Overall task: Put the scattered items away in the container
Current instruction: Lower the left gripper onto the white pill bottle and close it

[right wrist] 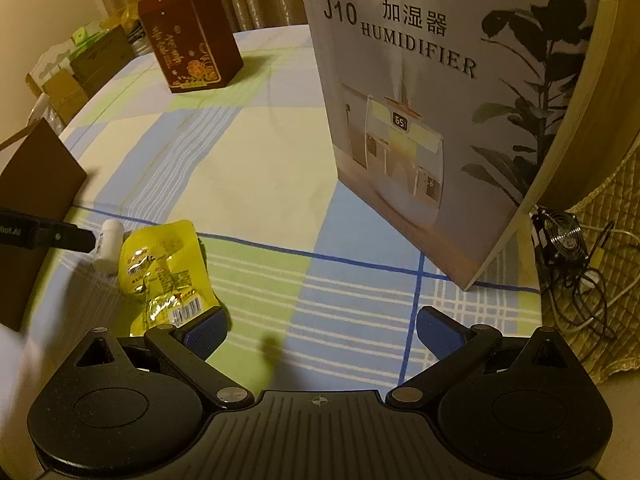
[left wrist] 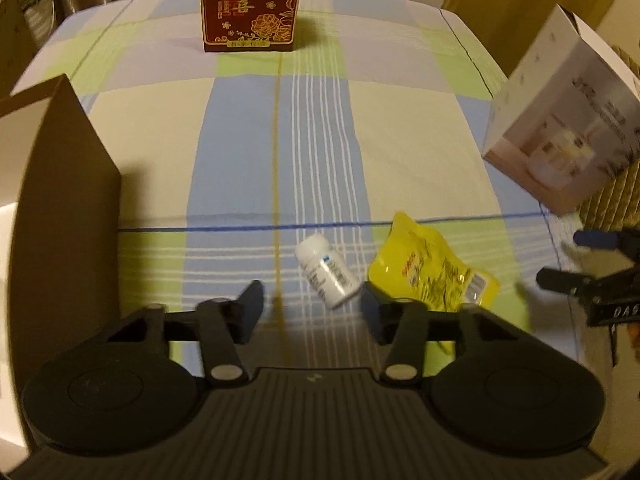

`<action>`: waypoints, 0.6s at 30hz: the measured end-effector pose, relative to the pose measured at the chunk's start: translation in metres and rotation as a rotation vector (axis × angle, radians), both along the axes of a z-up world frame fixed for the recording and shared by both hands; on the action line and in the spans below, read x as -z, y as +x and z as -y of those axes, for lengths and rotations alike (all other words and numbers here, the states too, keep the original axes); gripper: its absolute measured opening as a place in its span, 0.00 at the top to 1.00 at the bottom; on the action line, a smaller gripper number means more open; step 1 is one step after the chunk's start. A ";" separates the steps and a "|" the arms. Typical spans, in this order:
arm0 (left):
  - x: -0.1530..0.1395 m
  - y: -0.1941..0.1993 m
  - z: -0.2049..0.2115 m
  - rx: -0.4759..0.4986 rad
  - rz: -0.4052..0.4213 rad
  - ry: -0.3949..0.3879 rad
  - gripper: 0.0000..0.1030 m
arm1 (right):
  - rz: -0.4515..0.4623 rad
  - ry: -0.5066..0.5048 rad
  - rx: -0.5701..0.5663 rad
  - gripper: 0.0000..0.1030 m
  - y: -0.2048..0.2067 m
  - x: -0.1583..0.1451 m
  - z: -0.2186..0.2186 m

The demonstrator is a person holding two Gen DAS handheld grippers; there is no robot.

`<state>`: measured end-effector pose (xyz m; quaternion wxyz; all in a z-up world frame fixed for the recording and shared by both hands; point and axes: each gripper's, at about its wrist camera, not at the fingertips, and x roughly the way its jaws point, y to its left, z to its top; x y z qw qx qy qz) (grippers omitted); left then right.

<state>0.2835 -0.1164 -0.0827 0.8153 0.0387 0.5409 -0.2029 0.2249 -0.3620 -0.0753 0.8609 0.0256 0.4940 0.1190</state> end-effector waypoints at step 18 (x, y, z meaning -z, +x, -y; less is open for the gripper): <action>0.027 0.017 0.004 -0.029 -0.030 -0.022 0.78 | 0.027 0.052 -0.064 0.00 0.003 -0.003 -0.016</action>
